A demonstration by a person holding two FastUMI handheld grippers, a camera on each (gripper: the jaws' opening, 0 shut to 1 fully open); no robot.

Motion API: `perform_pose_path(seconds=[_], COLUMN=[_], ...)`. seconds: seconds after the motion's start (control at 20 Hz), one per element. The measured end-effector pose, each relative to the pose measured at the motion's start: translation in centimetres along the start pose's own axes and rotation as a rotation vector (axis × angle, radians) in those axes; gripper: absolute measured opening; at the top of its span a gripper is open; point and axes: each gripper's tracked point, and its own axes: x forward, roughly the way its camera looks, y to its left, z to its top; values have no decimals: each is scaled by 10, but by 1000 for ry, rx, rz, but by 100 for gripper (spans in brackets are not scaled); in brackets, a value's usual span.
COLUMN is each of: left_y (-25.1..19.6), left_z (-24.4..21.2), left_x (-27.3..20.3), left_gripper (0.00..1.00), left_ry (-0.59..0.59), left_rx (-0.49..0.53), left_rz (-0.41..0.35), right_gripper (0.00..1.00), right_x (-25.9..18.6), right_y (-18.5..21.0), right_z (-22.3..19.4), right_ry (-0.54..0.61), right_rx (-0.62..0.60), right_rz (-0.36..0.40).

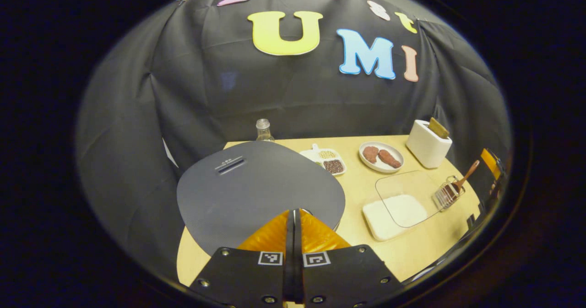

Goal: Close the left gripper, press the button to open the rice cooker; take a wooden spoon from the chopstick holder with the right hand, scoop a spoonful of rice and pour it into the rice cooker, then put the wooden spoon back into the chopstick holder.

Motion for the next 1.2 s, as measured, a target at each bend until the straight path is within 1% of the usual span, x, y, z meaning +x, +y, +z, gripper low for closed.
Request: perform_pose_path(seconds=[0.05, 0.1, 0.15, 0.2, 0.35, 0.45, 0.5, 0.55, 0.6, 0.75, 0.85, 0.9, 0.95, 1.0, 1.1, 1.2], left_y=[0, -2, -2, -1, -1, 0, 0, 3, 4, 16, 20, 17, 7, -4, -25, -37], left_z=[1, -4, 0, -5, -2, 1, 3, 8, 14, 70, 106, 120, 127, 130, 131, 129], left_x=[0, 0, -2, 4, 1, -2, -6, -3, -17, -56, -97, -111, -126, -136, -152, -165], left_gripper=[2, 2, 2, 2, 2, 2, 2, 2, 2, 2, 2, 2, 1, 1, 1, 1], left_ry=[1, 27, -5, 20, -20, -52, -71, -99, -144, -331, -464, -514, -552, -583, -651, -694], left_rx=[22, 37, 48, 53, 41, 26, 16, 9, 10, 84, 103, 89, 63, 38, 20, 7], left_rz=[3, 5, 10, 15, 22, 43, 71, 106, 145, 286, 364, 372, 357, 327, 255, 222], right_gripper=[98, 98, 98, 98, 98, 98, 93, 98, 98, 98, 98, 98, 98, 98, 98, 98], right_x=[0, 1, 2, 3, 3, -3, -6, -9, -13, -20, -26, -28, -30, -31, -33, -32], right_y=[1, 1, 0, 0, 0, 2, -1, -11, -24, -58, -69, -74, -77, -80, -81, -80], right_z=[-3, -5, -8, -10, -14, -16, -14, -11, -7, 9, 21, 26, 29, 31, 33, 27], right_ry=[6, 13, 19, 24, 40, 58, 65, 65, 60, 29, -5, -24, -41, -54, -66, -53], right_rx=[6, 11, 13, 11, 0, -6, -8, -11, -14, 17, 67, 89, 110, 126, 147, 130], right_rz=[1, 4, 4, 3, 6, 46, 58, 49, 25, -62, -88, -96, -104, -109, -110, -103])
